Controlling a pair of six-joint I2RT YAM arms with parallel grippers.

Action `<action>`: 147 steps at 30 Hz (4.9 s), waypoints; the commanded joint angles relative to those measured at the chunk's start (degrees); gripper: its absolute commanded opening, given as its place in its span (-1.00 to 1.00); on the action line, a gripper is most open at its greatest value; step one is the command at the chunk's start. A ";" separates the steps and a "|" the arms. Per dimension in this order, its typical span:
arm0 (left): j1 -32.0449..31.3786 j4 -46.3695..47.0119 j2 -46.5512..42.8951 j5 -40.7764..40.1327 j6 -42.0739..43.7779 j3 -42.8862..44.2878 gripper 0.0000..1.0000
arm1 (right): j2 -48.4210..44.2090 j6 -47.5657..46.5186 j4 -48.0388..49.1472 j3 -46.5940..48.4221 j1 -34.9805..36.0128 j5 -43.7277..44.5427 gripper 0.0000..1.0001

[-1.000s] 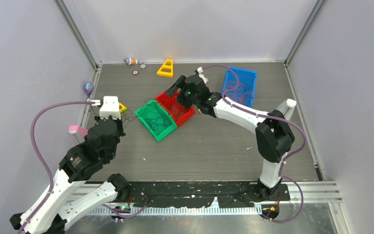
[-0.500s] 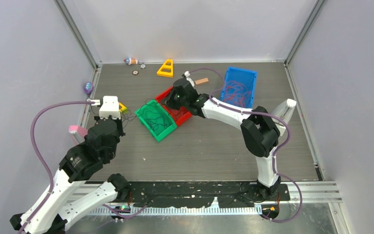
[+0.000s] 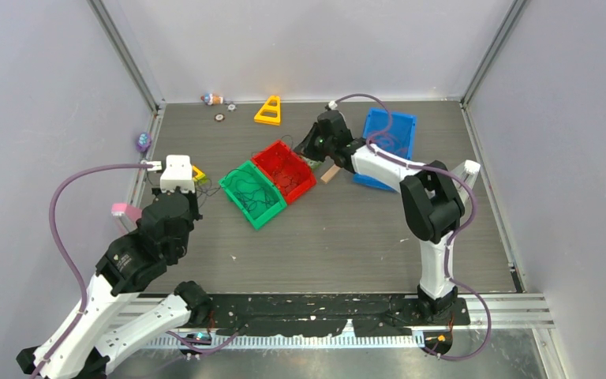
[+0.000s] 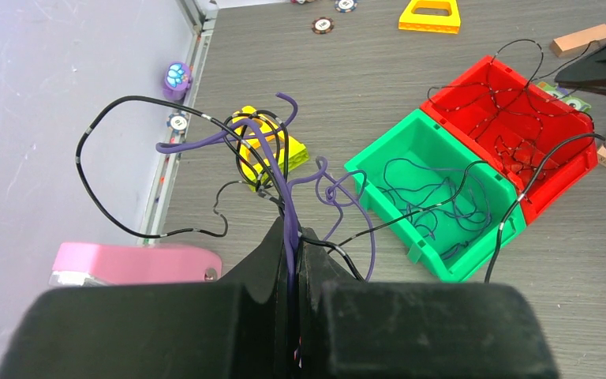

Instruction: Untangle the cables

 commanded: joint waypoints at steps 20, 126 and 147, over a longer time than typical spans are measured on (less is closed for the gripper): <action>0.29 1.11 1.76 2.11 0.14 1.16 -1.00 | 19.39 -50.84 -33.54 28.58 12.00 12.00 -0.89; 0.38 56.78 9.85 54.24 6.34 -30.46 0.39 | -60.01 -38.71 -2.35 -34.54 2.89 -19.38 -0.89; -6.73 89.17 16.02 54.55 38.65 -39.74 0.09 | -59.77 -33.02 -4.17 -29.11 0.48 -30.83 -0.89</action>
